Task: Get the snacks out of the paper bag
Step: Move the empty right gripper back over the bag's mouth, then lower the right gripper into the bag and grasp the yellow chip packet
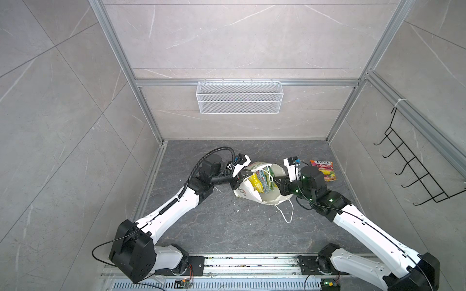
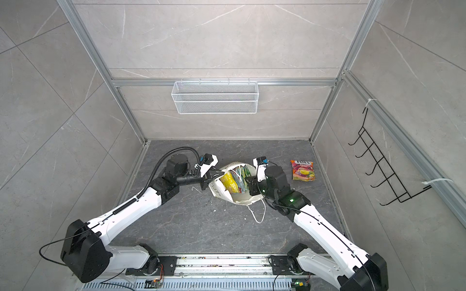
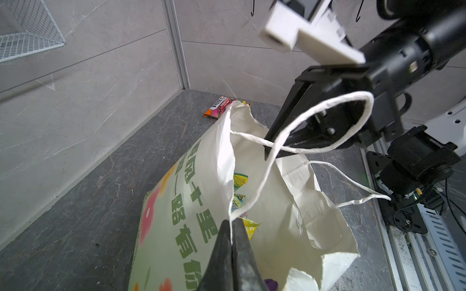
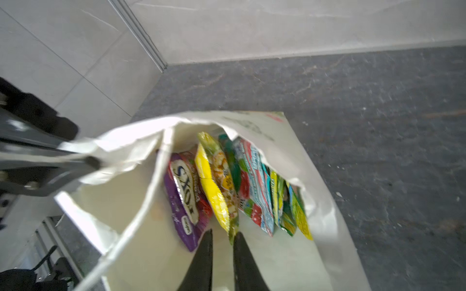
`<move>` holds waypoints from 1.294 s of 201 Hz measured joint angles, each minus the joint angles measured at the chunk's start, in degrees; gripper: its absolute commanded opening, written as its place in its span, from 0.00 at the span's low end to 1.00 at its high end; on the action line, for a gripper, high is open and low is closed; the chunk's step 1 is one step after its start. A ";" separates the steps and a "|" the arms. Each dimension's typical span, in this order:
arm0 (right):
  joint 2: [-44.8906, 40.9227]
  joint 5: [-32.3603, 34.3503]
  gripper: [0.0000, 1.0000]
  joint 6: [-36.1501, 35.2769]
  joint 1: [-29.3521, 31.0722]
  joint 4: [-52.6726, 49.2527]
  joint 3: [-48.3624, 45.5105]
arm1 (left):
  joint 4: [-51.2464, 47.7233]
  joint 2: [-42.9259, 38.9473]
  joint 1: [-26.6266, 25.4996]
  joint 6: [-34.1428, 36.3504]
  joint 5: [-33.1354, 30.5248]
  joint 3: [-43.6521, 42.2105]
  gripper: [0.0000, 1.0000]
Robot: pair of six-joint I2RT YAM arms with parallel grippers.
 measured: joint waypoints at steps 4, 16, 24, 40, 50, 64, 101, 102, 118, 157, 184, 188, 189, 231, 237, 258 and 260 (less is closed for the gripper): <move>0.15 0.22 0.18 0.22 0.00 0.28 -0.42 | 0.00 -0.02 0.00 -0.09 0.00 0.00 0.00; 0.81 0.42 0.17 0.94 0.00 1.29 -1.16 | 0.00 -0.02 0.00 -0.13 0.07 0.00 0.00; 1.57 0.37 0.17 1.40 0.00 2.45 -1.27 | 0.00 0.00 0.00 -0.15 0.09 0.00 0.00; 3.32 0.20 0.18 1.73 0.26 4.52 -1.29 | 0.00 0.04 0.00 -0.31 0.13 0.00 0.00; 4.50 0.37 0.18 1.86 0.92 5.29 -1.27 | -0.04 0.13 0.00 -0.39 0.17 0.11 0.00; 6.19 0.79 0.19 1.88 2.56 6.16 -1.29 | -0.09 0.31 0.00 -0.57 0.17 0.35 0.00; 10.49 1.53 0.26 2.56 5.27 11.32 -1.68 | -0.11 1.03 0.00 -0.68 0.15 0.85 0.00; 10.58 1.62 0.27 2.54 5.31 11.45 -1.68 | -0.11 1.05 0.00 -0.68 0.15 0.87 0.00; 12.85 2.91 0.32 3.15 5.88 14.36 -2.40 | -0.11 1.60 0.00 -0.72 0.15 1.22 0.00; 18.32 5.64 0.44 3.63 6.27 19.39 -3.69 | -0.15 2.32 -0.02 -0.70 0.15 1.90 0.00; 20.59 7.30 0.49 3.58 6.27 22.05 -3.69 | -0.31 2.49 -0.02 -0.70 0.15 2.08 0.00; 20.83 7.45 0.49 3.58 6.27 22.38 -3.67 | -0.33 2.49 -0.02 -0.70 0.15 2.10 0.00; 20.94 7.54 0.49 3.56 6.27 22.51 -3.67 | -0.35 2.49 -0.02 -0.70 0.15 2.10 0.00; 24.09 8.11 0.38 3.50 6.27 25.92 -3.48 | -0.39 2.49 -0.02 -0.70 0.11 2.12 0.00; 24.46 8.09 0.33 3.45 6.27 26.36 -3.37 | -0.39 2.49 -0.02 -0.70 0.11 2.12 0.00; 25.03 8.02 0.24 3.37 6.27 27.10 -3.15 | -0.39 2.49 -0.02 -0.72 0.13 2.12 0.00; 25.03 7.98 0.23 3.37 6.27 27.15 -3.15 | -0.39 2.49 -0.02 -0.72 0.13 2.12 0.00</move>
